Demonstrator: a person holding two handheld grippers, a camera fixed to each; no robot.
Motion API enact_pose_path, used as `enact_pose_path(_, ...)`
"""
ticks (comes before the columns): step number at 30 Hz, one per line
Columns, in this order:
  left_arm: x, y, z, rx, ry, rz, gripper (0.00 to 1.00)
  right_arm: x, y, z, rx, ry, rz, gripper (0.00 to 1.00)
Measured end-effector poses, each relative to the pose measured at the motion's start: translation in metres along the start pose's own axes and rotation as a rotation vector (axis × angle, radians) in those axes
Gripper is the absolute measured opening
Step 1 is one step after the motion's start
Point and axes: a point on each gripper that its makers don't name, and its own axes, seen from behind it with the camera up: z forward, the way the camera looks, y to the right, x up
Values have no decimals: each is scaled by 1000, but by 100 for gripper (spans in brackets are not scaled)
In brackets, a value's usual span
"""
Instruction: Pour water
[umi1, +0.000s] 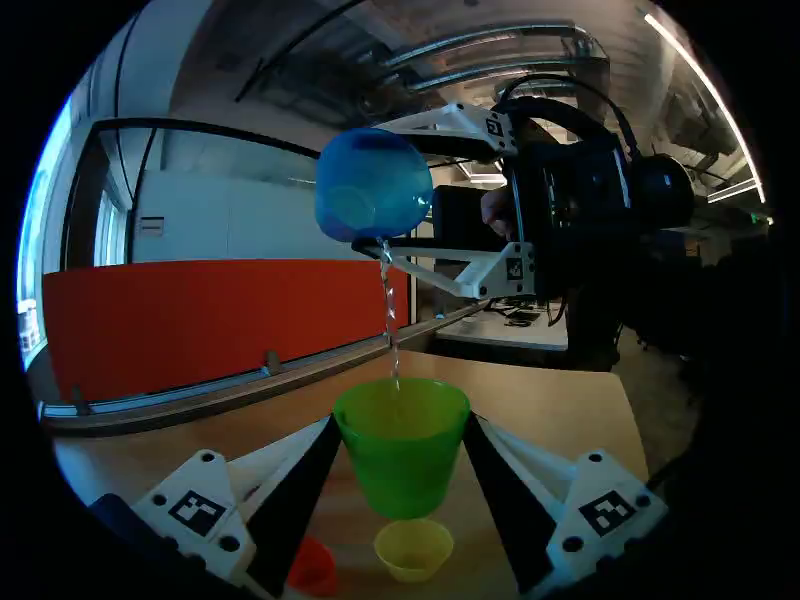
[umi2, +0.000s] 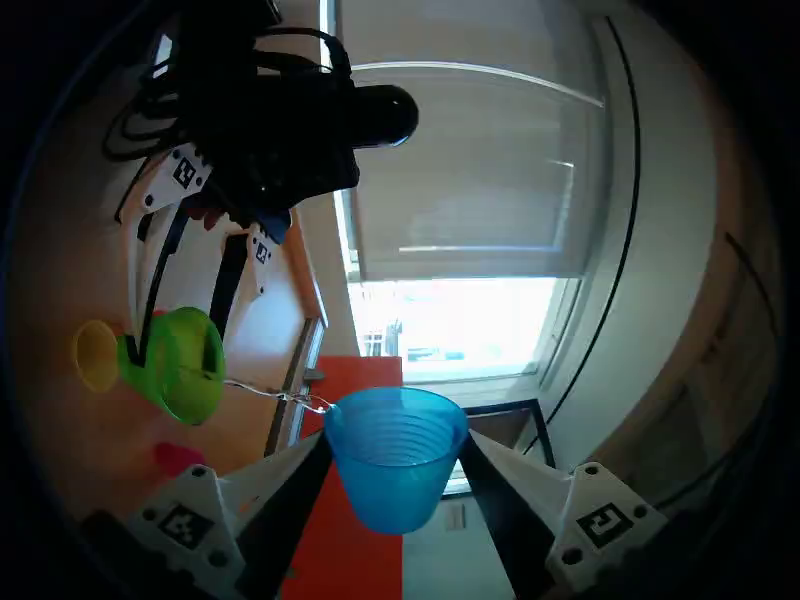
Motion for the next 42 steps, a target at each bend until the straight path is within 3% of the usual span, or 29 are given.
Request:
enact_pose_path(26, 3, -2, -1, 5, 1, -2, 87, 15, 0, 1, 5, 9, -41, 90)
enact_pose_path(36, 4, -3, -2, 8, 2, -3, 87, 17, -1, 0, 2, 15, -19, 90)
enact_pose_path(42, 5, -4, -2, 11, 3, -3, 87, 16, -1, -1, -2, 19, 28, 90)
